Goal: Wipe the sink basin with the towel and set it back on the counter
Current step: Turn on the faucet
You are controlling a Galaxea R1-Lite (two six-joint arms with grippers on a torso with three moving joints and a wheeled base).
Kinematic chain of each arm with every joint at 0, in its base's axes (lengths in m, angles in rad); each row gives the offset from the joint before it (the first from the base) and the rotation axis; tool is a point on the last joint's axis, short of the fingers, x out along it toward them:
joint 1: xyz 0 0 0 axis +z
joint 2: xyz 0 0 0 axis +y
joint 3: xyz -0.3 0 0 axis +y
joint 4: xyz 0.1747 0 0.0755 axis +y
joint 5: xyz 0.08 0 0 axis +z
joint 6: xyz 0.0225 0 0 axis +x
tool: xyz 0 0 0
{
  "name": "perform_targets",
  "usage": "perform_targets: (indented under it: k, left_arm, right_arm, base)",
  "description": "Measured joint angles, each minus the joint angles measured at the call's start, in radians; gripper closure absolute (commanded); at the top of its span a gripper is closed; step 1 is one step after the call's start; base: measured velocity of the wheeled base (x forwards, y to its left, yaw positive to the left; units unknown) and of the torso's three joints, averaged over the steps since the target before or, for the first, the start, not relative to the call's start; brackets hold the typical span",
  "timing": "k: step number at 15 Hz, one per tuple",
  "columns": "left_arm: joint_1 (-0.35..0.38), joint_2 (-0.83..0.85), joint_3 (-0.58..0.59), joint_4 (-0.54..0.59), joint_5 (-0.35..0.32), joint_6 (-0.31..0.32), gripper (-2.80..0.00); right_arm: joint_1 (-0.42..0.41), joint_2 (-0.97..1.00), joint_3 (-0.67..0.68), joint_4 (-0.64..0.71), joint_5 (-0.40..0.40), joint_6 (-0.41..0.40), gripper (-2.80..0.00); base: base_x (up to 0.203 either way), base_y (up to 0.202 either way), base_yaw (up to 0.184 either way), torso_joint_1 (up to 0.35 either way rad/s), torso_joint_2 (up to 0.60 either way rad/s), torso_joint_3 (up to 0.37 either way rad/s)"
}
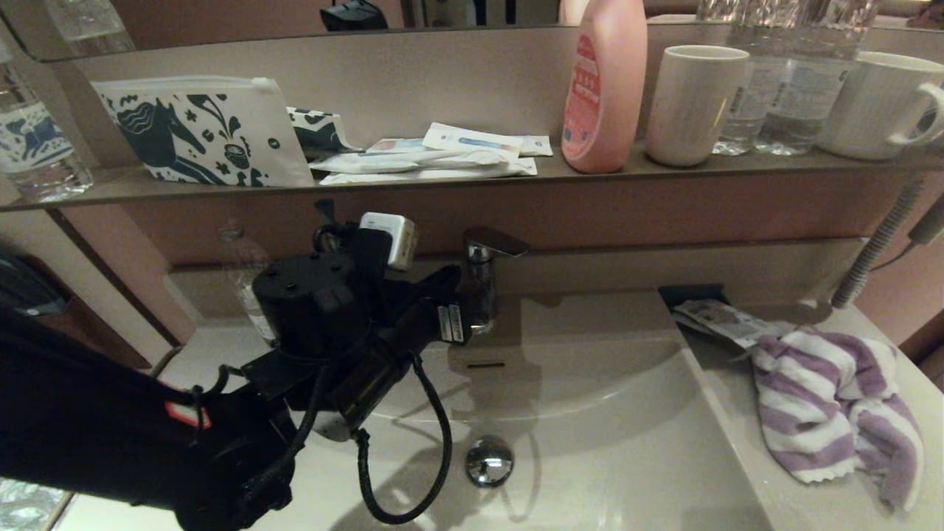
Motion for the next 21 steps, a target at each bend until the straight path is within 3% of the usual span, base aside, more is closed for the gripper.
perform_targets:
  k: [9, 16, 21]
  left_arm:
    - [-0.049, 0.136, -0.180, 0.000, 0.010, 0.000, 0.00]
    - [-0.056, 0.195, -0.222, 0.001, 0.021, -0.010, 0.00]
    - [-0.057, 0.225, -0.324, 0.002, 0.026, -0.028, 0.00]
  right_arm:
    - [0.000, 0.000, 0.000, 0.000, 0.000, 0.000, 0.00]
    - [0.000, 0.000, 0.000, 0.000, 0.000, 0.000, 0.00]
    - [0.000, 0.000, 0.000, 0.000, 0.000, 0.000, 0.00]
  base:
    - [0.000, 0.000, 0.000, 0.000, 0.00, 0.000]
    - [0.000, 0.000, 0.000, 0.000, 0.00, 0.000]
    - [0.000, 0.000, 0.000, 0.000, 0.00, 0.000]
